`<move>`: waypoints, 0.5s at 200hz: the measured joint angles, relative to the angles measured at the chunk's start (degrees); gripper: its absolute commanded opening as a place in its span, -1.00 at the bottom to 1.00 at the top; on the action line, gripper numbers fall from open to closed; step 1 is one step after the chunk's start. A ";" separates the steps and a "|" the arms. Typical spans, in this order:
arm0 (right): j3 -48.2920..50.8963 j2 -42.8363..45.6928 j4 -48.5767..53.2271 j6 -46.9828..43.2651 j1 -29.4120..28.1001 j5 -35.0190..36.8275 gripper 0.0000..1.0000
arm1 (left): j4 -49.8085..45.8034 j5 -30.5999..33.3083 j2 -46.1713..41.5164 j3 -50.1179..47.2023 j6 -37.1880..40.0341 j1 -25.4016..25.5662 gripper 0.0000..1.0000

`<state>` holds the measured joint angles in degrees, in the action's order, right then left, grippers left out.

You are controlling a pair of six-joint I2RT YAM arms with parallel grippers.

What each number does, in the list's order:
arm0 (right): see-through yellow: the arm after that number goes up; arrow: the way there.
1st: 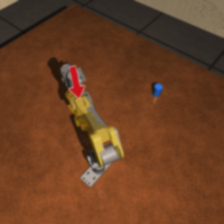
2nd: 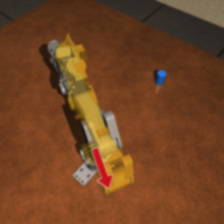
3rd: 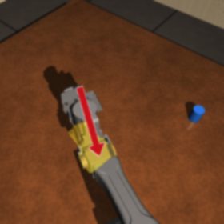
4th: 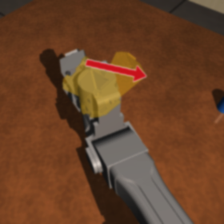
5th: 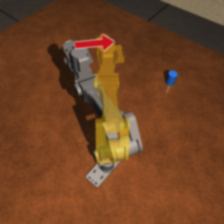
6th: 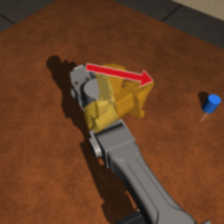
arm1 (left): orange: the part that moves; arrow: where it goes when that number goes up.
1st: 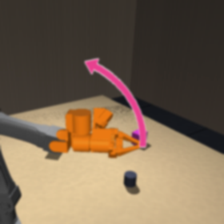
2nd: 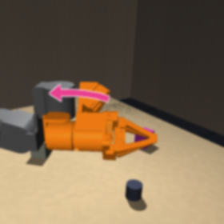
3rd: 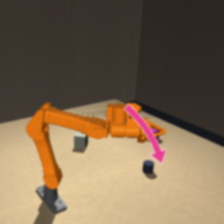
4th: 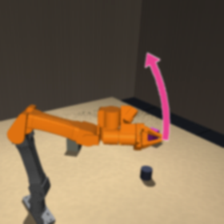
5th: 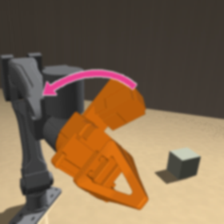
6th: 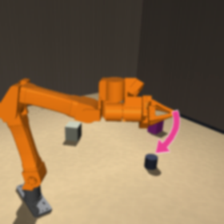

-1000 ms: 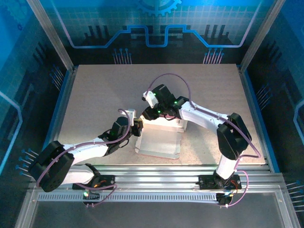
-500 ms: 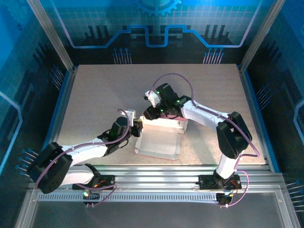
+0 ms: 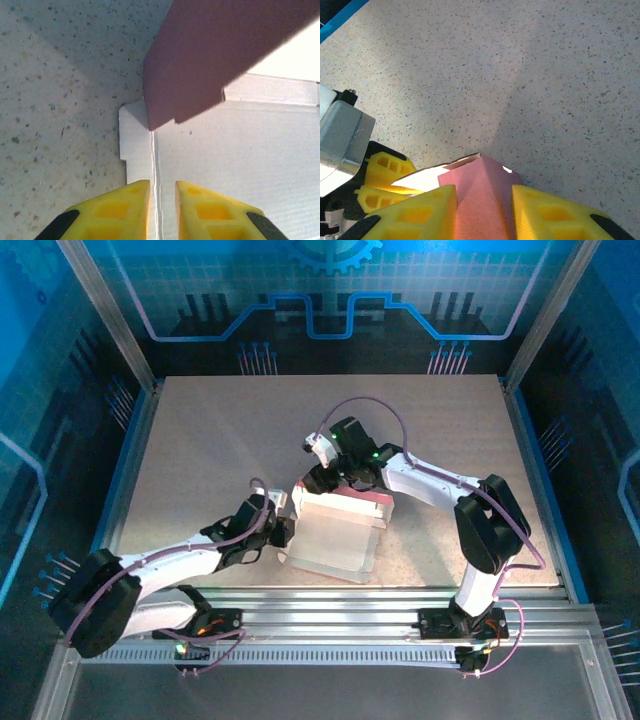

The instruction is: Fold the paper box

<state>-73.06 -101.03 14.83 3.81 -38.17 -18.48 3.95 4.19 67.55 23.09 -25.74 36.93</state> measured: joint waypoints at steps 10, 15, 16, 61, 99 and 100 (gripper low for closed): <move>0.11 0.00 -0.11 -0.02 0.00 -0.02 -0.32 | -1.55 -0.04 -1.40 0.00 -0.15 0.00 -0.48; 0.11 0.00 -0.15 -0.02 0.00 0.00 -0.32 | -2.23 -0.04 -1.97 0.00 -0.28 0.00 -0.48; 0.11 0.00 -0.15 0.00 0.00 0.00 -0.32 | -2.49 -0.04 -2.21 0.00 -0.28 0.00 -0.48; 0.11 0.00 -0.37 0.00 0.00 -0.02 -0.33 | -7.28 -1.31 -5.75 0.02 -1.18 -3.78 -0.39; 0.11 0.00 -0.37 0.00 0.07 -0.44 -0.34 | -5.95 -6.03 -5.81 0.02 1.90 -8.81 -0.21; 0.11 -0.02 -0.35 0.00 0.07 -0.46 -0.35 | -5.88 -6.14 -5.79 0.02 1.88 -8.90 -0.21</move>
<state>-72.95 -101.06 14.48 3.81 -38.11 -18.94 -1.93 -1.96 61.76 23.11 -23.86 28.03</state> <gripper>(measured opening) 0.332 0.379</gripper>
